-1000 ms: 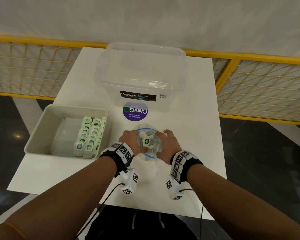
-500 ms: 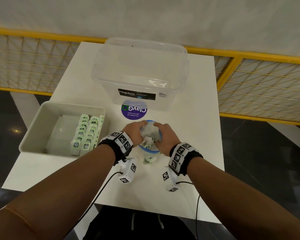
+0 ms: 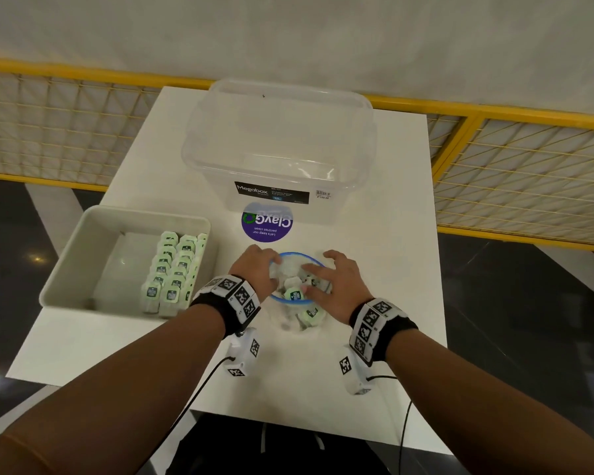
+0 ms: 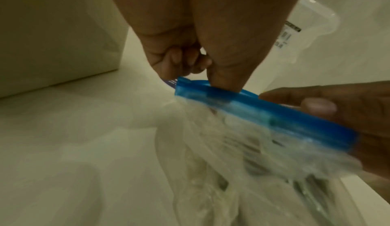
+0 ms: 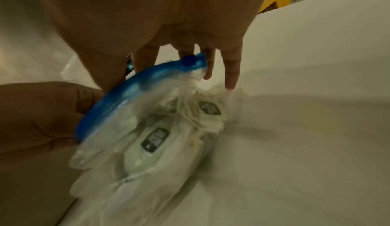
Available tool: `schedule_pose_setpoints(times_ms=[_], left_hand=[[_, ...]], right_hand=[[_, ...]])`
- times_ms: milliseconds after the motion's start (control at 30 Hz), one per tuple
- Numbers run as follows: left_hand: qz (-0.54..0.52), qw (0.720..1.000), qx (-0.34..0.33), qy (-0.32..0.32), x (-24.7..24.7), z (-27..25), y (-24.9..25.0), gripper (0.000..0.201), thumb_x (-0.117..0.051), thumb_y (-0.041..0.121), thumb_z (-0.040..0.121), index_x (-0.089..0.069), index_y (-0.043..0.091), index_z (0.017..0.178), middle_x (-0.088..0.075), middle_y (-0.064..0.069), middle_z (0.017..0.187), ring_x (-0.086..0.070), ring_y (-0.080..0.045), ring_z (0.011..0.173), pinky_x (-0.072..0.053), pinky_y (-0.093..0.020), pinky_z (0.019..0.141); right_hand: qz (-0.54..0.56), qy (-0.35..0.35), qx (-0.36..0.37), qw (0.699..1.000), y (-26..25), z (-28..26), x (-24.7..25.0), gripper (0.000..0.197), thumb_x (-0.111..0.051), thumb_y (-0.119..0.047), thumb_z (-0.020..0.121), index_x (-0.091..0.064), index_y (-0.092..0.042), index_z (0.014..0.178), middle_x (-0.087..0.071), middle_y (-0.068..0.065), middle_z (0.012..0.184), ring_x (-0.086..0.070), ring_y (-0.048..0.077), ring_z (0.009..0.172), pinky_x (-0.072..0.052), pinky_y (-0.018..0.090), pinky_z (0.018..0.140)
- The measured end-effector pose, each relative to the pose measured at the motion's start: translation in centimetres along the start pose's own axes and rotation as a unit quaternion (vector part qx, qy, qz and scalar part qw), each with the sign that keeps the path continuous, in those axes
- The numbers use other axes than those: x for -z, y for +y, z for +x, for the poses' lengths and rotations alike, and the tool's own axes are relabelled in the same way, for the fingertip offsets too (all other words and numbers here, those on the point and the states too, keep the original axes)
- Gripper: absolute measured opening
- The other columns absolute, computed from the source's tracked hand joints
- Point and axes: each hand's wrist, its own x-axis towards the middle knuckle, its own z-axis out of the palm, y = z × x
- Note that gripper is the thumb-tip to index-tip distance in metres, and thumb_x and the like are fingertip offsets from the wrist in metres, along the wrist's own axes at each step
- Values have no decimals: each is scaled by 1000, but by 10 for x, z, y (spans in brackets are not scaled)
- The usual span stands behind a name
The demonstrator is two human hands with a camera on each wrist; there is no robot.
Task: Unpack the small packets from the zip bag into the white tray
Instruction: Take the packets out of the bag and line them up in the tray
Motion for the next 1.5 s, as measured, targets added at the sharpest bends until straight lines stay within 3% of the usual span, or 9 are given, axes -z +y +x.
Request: schedule_pose_setpoints(times_ms=[100,167,367,500,667,1033,1267,1400,1500], left_hand=[[29,998,-58,-16,3,-2,4,24,-65,6,78,-64,21,97,-59,0,99,-59,-22,99,-47,-29,86],[77,993,-61,-62,3,-5,7,24,-61,10,84,-68,20,104,-65,-1,108,-60,-22,104,-48,-31,93],[99,989,-67,-85,-3,-16,14,35,-52,51,90,-70,22,96,-68,-1,94,-61,-21,89,-51,-35,83],[160,981,-86,-66,-3,-23,19,32,-63,55,78,-65,25,90,-64,2,92,-59,-20,89,-51,-36,80],[131,989,-60,-27,-3,-29,19,31,-68,53,75,-54,29,88,-62,6,94,-58,-19,91,-49,-37,81],[106,990,-42,-81,2,-34,28,26,-71,43,76,-56,30,92,-64,8,91,-62,-19,88,-48,-30,78],[39,990,-126,-42,28,-35,41,17,-73,19,73,-62,30,80,-63,12,80,-62,-13,78,-49,-25,74],[6,977,-211,-15,48,-33,48,20,-74,16,72,-56,25,75,-55,13,68,-50,-3,59,-40,-21,60],[-64,977,-204,14,48,-26,47,18,-77,21,75,-60,24,81,-61,13,74,-51,0,62,-47,-21,66]], right_hand=[[-89,-91,5,992,2,-4,1,71,-67,-60,77,-43,-39,140,-25,9,153,-19,32,140,-21,41,116],[-119,-125,-6,985,5,-5,-1,84,-69,-60,75,-31,-35,146,-26,11,153,-21,34,140,-23,43,115],[-120,-65,1,991,7,-5,-13,87,-72,-58,70,-34,-28,142,-39,4,143,-33,28,128,-32,39,109],[-118,-60,-9,991,3,-7,-13,88,-71,-56,73,-30,-26,145,-36,6,145,-32,30,129,-31,39,110],[-103,-47,-21,993,-2,-12,-9,82,-69,-51,77,-30,-28,145,-35,10,145,-35,33,128,-33,40,109],[-47,-43,-43,997,-7,-15,-5,76,-74,-49,74,-41,-31,139,-25,7,149,-42,32,128,-37,37,108],[-114,13,43,992,-23,-22,8,61,-68,-48,76,-50,-39,133,-28,-3,153,-23,23,141,-27,46,112],[-69,41,75,994,-31,-19,15,31,-66,-36,83,-69,-26,112,-55,-8,132,-42,18,127,-35,41,104],[-50,32,57,997,-33,-18,18,25,-65,-29,86,-69,-10,102,-66,4,107,-54,25,103,-44,38,90]])
